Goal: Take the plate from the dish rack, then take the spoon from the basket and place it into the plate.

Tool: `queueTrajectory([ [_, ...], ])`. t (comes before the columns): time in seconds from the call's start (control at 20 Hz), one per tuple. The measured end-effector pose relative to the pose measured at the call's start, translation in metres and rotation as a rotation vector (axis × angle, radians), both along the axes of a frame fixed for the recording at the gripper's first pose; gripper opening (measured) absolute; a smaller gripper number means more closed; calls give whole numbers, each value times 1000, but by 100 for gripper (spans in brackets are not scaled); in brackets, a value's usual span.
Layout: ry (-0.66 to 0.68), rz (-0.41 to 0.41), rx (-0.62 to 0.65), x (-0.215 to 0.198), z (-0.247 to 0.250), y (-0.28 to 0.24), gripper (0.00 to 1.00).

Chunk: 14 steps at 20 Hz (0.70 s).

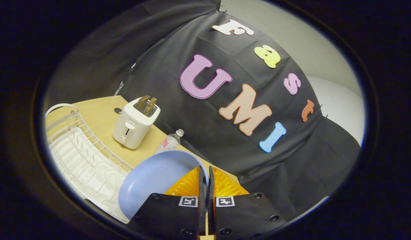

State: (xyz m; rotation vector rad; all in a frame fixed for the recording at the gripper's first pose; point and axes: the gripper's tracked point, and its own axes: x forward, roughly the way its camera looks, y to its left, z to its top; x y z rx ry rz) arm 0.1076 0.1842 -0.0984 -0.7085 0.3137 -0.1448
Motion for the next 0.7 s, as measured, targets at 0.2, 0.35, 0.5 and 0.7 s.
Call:
queueTrajectory([
  [0.2, 20, -2, 72, -10, 2, -19, 6],
  [0.35, 21, -23, 139, -23, 11, -49, 5],
  [0.5, 26, -52, 191, -35, 16, -87, 6],
  [0.7, 20, -82, 229, -51, 26, -132, 6],
])
